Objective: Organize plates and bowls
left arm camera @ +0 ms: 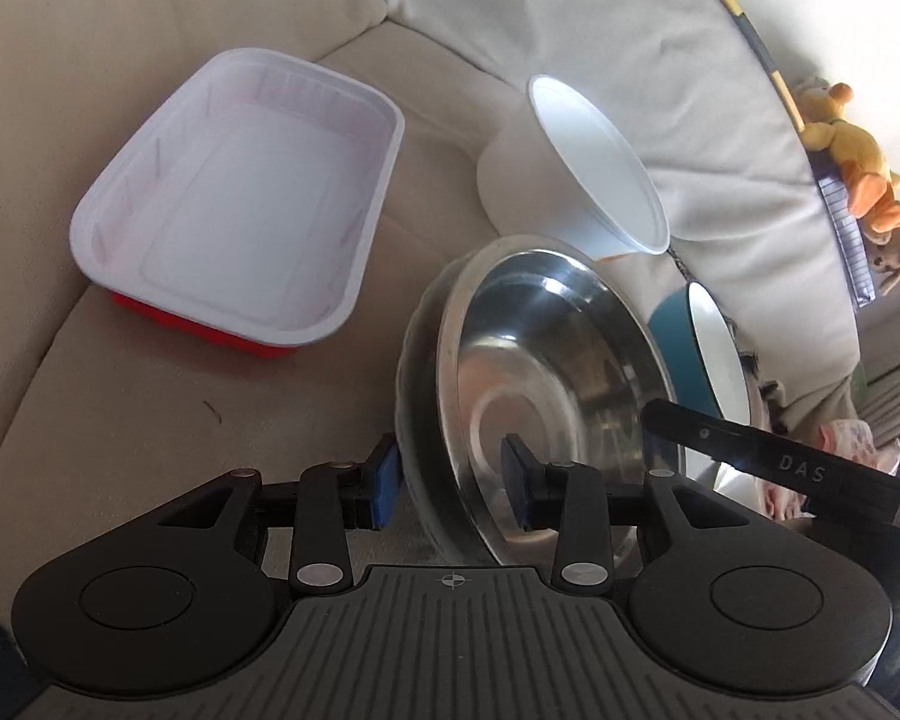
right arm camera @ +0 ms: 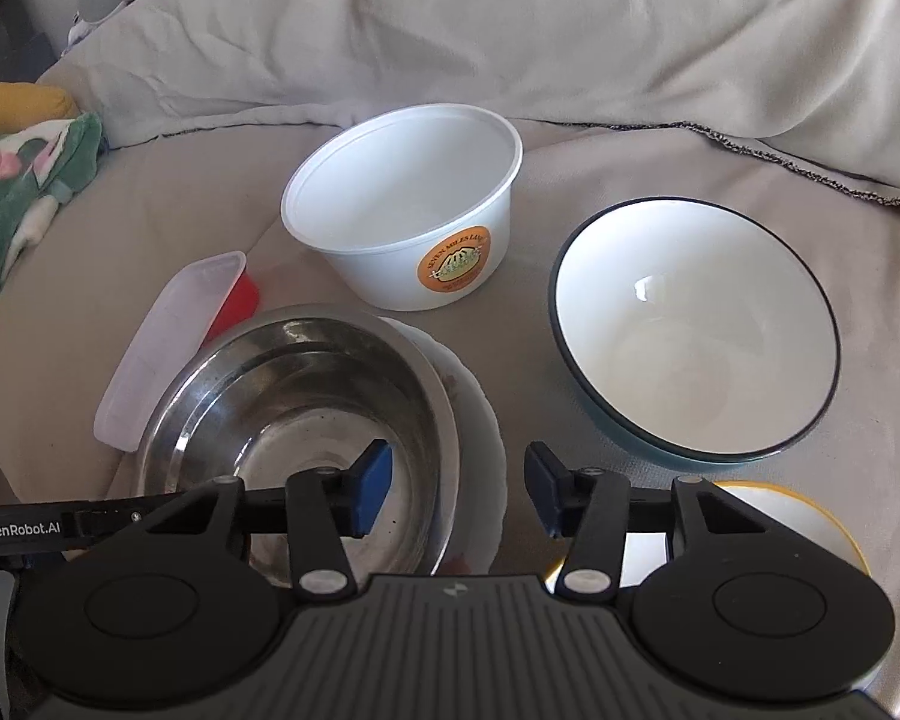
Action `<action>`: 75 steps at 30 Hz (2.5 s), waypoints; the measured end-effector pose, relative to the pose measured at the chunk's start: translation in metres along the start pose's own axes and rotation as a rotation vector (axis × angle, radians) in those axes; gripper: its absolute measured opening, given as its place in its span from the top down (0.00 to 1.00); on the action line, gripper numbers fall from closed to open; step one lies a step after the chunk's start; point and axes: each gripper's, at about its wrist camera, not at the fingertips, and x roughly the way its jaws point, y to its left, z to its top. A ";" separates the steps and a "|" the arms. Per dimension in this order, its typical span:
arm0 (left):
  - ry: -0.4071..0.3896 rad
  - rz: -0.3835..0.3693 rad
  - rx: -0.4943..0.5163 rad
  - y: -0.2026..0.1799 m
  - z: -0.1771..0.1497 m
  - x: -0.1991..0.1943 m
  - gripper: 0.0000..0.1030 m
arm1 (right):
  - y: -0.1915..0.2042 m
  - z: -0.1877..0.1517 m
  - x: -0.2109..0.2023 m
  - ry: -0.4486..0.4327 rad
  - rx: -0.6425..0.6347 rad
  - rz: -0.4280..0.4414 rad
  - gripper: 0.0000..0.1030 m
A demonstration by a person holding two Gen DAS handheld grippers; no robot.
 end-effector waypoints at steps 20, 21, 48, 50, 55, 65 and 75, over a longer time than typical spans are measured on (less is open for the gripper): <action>-0.036 0.106 0.122 -0.012 0.012 -0.026 0.64 | -0.004 -0.012 -0.029 -0.084 0.000 0.119 0.53; -0.066 0.135 0.146 -0.018 0.013 -0.035 0.64 | -0.009 -0.012 -0.042 -0.129 -0.017 0.100 0.53; 0.082 0.029 0.372 -0.198 0.052 0.137 0.57 | -0.203 0.027 -0.007 -0.023 0.386 0.098 0.61; 0.098 0.046 0.381 -0.200 0.055 0.147 0.57 | -0.203 0.032 0.008 0.015 0.400 0.126 0.66; 0.159 0.077 0.385 -0.202 0.057 0.174 0.58 | -0.203 0.034 0.032 0.077 0.428 0.132 0.72; 0.135 0.072 0.504 -0.222 0.048 0.171 0.58 | -0.181 0.030 0.023 -0.024 0.309 0.003 0.75; 0.081 -0.043 0.528 -0.262 0.025 0.090 0.57 | -0.169 0.010 -0.071 -0.146 0.332 0.016 0.74</action>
